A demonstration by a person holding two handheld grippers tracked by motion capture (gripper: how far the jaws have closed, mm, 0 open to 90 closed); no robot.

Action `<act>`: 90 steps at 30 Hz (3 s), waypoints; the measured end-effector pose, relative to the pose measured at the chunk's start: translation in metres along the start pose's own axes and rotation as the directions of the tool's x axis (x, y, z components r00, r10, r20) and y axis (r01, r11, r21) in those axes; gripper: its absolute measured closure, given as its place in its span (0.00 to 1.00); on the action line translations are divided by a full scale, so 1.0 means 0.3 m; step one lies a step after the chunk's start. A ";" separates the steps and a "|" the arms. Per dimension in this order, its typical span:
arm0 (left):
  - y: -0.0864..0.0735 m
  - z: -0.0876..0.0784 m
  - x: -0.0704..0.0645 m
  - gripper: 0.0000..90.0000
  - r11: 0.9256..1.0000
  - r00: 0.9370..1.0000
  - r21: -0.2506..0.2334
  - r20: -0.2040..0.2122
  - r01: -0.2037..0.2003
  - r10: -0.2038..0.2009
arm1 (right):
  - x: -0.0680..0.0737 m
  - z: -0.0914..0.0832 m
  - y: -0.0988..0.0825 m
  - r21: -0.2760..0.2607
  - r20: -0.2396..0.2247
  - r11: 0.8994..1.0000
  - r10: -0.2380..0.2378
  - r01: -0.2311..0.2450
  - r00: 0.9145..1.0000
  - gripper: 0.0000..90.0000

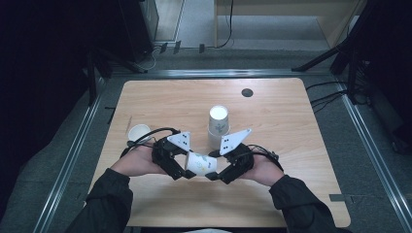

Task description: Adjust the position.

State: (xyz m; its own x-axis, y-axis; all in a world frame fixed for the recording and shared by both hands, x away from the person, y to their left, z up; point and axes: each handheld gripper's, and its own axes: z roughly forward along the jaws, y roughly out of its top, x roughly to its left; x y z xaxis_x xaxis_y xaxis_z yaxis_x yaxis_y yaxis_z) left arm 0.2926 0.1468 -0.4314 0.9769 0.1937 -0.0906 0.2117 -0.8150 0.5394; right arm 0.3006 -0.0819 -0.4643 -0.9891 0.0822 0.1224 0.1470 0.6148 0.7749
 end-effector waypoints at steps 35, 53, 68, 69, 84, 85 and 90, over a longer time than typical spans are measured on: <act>-0.038 -0.019 0.026 0.15 0.977 0.997 -0.199 0.002 0.077 -0.078 | -0.016 -0.060 -0.005 -0.095 0.021 0.995 0.000 0.001 1.000 0.38; -0.020 -0.006 0.008 0.15 0.915 0.990 -0.378 0.044 0.141 -0.134 | -0.025 -0.072 -0.014 -0.173 -0.032 0.984 0.046 -0.051 0.998 0.37; -0.021 -0.010 0.007 0.26 0.900 0.990 -0.413 0.069 0.138 -0.120 | -0.021 -0.055 -0.011 -0.164 -0.061 0.985 0.051 -0.060 0.997 0.37; -0.022 -0.013 0.008 0.27 0.900 0.990 -0.414 0.073 0.139 -0.120 | -0.020 -0.055 -0.011 -0.164 -0.061 0.984 0.053 -0.062 0.997 0.37; -0.067 -0.074 0.036 0.27 0.902 0.988 -0.405 0.015 0.149 -0.157 | -0.007 -0.055 -0.043 -0.081 0.050 0.995 0.067 -0.063 0.996 0.24; -0.068 -0.076 0.036 0.27 0.903 0.987 -0.402 0.016 0.151 -0.158 | -0.005 -0.056 -0.046 -0.070 0.061 0.995 0.080 -0.076 0.995 0.24; -0.080 -0.077 0.041 0.27 0.927 0.986 -0.344 -0.019 0.150 -0.167 | -0.001 -0.061 -0.052 -0.035 0.189 0.997 0.076 -0.070 0.979 0.24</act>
State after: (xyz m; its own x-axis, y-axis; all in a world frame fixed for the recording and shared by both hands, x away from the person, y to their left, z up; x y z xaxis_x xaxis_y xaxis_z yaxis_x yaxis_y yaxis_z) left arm 0.2987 0.1813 -0.4261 0.9271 0.3374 -0.1633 0.3323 -0.5385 0.7743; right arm 0.2988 -0.1058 -0.4651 -0.9593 0.2757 0.0613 0.2167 0.5794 0.7857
